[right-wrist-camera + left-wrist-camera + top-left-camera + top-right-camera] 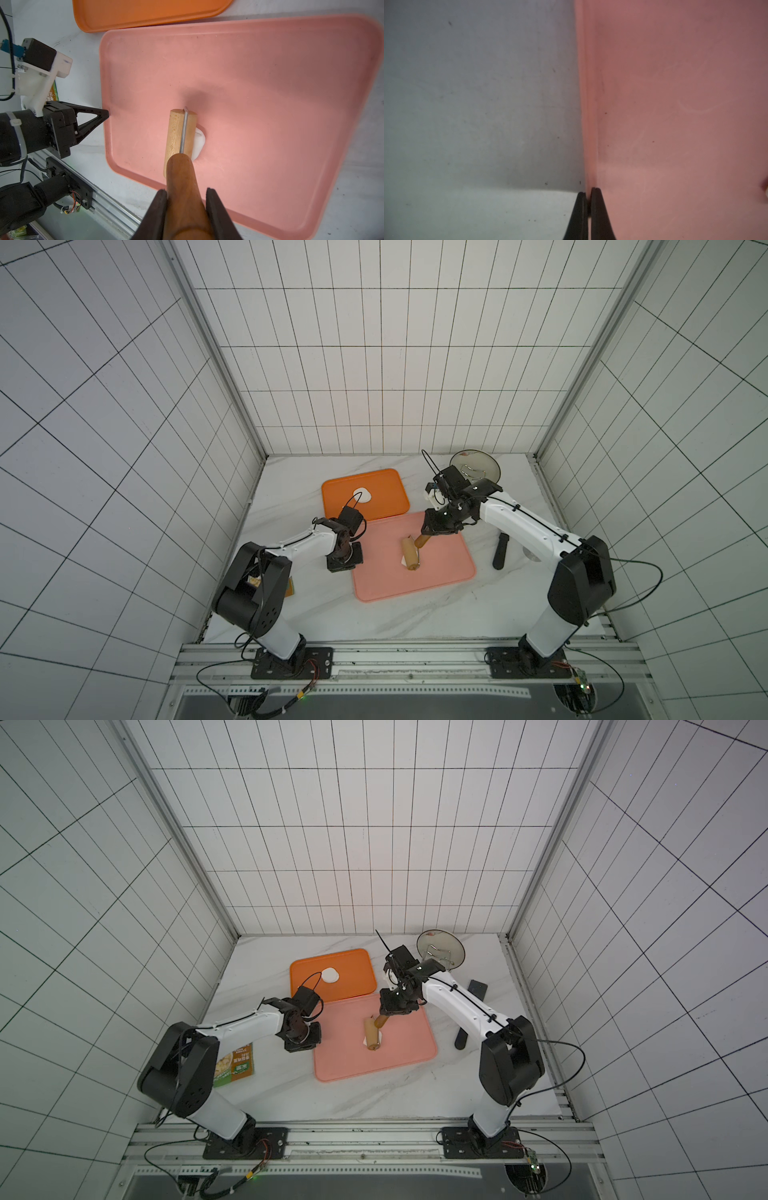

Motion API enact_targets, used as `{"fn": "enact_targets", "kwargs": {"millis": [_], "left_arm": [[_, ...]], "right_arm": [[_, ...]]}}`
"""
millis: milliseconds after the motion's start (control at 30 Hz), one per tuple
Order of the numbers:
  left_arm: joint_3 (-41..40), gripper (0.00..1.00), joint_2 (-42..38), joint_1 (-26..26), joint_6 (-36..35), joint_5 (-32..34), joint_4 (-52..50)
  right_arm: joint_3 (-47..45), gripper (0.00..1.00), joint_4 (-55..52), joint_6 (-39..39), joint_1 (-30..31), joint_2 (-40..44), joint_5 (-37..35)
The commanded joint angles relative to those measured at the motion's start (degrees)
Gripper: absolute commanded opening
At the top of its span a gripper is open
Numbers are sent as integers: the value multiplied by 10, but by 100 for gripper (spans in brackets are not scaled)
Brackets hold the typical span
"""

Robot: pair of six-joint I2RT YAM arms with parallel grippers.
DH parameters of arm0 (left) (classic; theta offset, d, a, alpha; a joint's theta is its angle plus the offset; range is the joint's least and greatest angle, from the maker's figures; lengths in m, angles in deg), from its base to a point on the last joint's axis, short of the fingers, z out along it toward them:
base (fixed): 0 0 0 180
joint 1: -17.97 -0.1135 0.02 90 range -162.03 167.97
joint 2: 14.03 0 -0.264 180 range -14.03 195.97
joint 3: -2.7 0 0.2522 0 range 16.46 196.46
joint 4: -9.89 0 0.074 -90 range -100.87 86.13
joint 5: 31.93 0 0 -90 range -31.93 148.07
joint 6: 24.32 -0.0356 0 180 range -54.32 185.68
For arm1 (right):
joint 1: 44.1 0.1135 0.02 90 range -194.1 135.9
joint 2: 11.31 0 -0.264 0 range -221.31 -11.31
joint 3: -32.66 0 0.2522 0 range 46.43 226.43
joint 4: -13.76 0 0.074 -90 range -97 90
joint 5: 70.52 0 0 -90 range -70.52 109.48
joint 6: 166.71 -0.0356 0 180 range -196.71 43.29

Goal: Roll out the dumpling wrappers from the dough
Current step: Flatten out the dough on the work surface.

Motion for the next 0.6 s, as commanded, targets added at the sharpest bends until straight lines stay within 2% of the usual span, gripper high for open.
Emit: {"fn": "enact_targets", "kwargs": {"millis": [0,567], "left_arm": [[2,0,15,3,-9,14,10],[1,0,14,4,-9,14,13]], "right_arm": [[-37,0,-50,23,5,-19,-126],[-112,0,32,-11,48,-19,-118]]}}
